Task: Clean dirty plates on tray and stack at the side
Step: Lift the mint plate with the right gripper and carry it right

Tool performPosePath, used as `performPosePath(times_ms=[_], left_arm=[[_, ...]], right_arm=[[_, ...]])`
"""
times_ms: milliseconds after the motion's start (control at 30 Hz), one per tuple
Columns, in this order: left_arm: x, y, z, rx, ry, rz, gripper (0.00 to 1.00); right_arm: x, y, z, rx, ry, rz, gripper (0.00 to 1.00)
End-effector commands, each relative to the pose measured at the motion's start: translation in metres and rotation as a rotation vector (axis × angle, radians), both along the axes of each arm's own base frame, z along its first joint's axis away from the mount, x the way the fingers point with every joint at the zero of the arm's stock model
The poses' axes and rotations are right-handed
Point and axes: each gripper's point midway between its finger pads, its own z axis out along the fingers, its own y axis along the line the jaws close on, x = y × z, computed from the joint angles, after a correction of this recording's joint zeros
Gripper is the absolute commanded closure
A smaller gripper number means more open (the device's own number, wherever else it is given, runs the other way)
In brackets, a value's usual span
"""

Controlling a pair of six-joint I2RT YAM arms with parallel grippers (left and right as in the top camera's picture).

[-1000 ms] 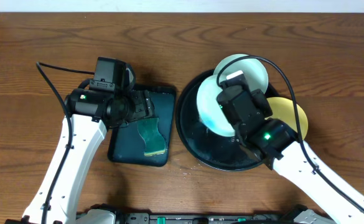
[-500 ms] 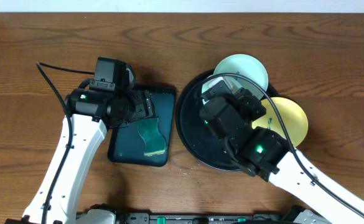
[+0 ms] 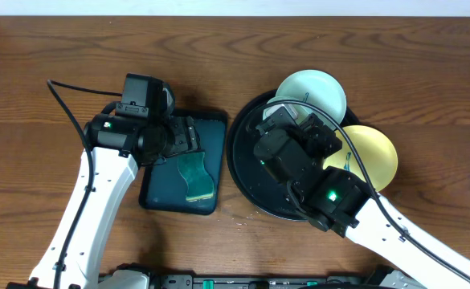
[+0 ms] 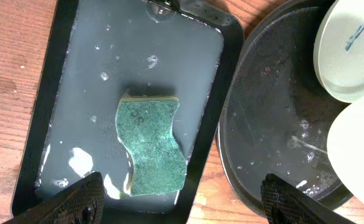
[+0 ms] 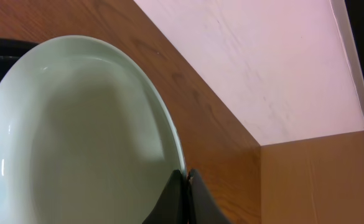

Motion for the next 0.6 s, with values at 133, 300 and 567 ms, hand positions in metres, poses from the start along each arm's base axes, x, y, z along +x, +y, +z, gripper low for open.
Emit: performPosePath(times_ms=[133, 300, 567], left_arm=[[0.0011, 0.0016, 0.0017, 0.003, -0.006, -0.006, 0.19], [0.0011, 0.0016, 0.0017, 0.003, -0.006, -0.006, 0.19], [0.001, 0.0016, 0.0016, 0.003, -0.006, -0.006, 0.19]], right_arm=[[0.0002, -0.0001, 0.0171, 0.059, -0.053, -0.029, 0.99], [0.0001, 0.0009, 0.0163, 0.062, -0.048, -0.024, 0.99], [-0.0013, -0.0009, 0.0141, 0.118, -0.054, -0.058, 0.99]])
